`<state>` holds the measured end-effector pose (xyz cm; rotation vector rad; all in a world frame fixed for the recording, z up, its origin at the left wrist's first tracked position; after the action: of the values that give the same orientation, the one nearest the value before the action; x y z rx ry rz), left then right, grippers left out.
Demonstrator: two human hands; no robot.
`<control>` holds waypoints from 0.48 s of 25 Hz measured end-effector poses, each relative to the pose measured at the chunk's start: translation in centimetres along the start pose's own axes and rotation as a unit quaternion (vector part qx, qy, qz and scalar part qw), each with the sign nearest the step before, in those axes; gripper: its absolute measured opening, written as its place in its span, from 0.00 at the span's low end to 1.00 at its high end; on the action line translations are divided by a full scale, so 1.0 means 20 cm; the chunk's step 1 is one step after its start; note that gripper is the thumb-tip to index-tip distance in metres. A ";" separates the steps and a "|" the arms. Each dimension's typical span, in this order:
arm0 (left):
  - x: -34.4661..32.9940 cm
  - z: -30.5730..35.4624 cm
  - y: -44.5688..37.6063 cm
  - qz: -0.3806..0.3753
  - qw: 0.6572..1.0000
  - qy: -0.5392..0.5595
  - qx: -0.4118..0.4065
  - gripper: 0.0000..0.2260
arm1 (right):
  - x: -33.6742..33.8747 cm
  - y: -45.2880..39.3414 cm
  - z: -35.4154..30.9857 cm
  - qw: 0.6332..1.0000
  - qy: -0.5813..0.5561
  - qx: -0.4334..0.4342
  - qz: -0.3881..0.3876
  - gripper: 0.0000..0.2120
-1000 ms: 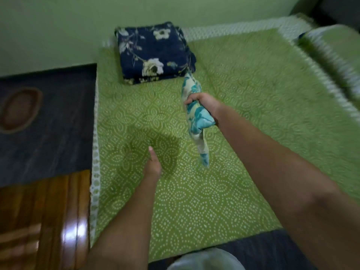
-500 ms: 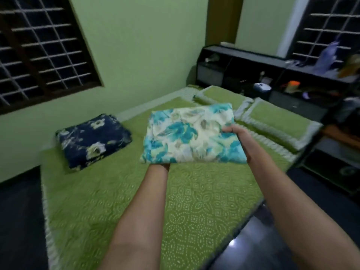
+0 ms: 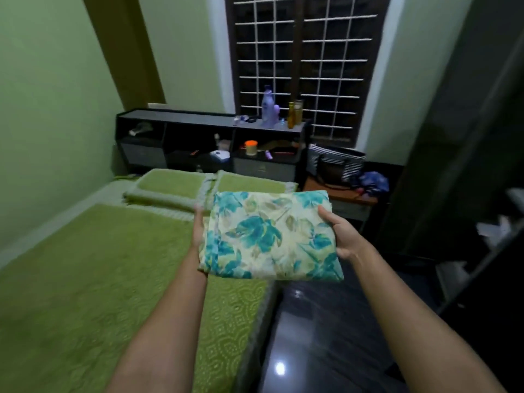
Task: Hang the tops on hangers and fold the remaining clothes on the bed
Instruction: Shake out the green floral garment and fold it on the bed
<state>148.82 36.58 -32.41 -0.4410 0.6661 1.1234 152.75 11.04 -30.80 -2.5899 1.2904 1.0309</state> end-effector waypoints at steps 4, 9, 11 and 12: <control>0.04 -0.04 -0.59 0.093 0.971 -0.133 0.174 0.26 | 0.43 -0.09 -0.26 0.997 -0.013 0.015 0.077 0.25; 0.14 -0.13 -1.45 0.074 0.930 -0.240 0.267 0.17 | 0.98 -0.29 -0.63 0.952 0.082 0.109 0.275 0.15; 0.11 -0.15 -1.84 0.040 0.929 -0.250 0.270 0.15 | 1.20 -0.32 -0.81 0.918 0.124 0.130 0.354 0.13; 0.07 -0.17 -2.01 0.018 0.928 -0.258 0.267 0.15 | 1.30 -0.33 -0.88 0.906 0.128 0.133 0.380 0.12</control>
<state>185.46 20.12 -36.11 0.3308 0.4819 0.9835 178.01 -8.47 -34.12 -2.0666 2.4144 0.4953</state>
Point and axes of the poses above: each hand's wrist, its own y-axis away from the middle knuckle, its own x-axis out of the back of the hand, z = x × y, the point moved 5 cm from there along -y, towards the middle knuckle, and after that the axes turned 13 degrees about -z, right-handed, at the moved point
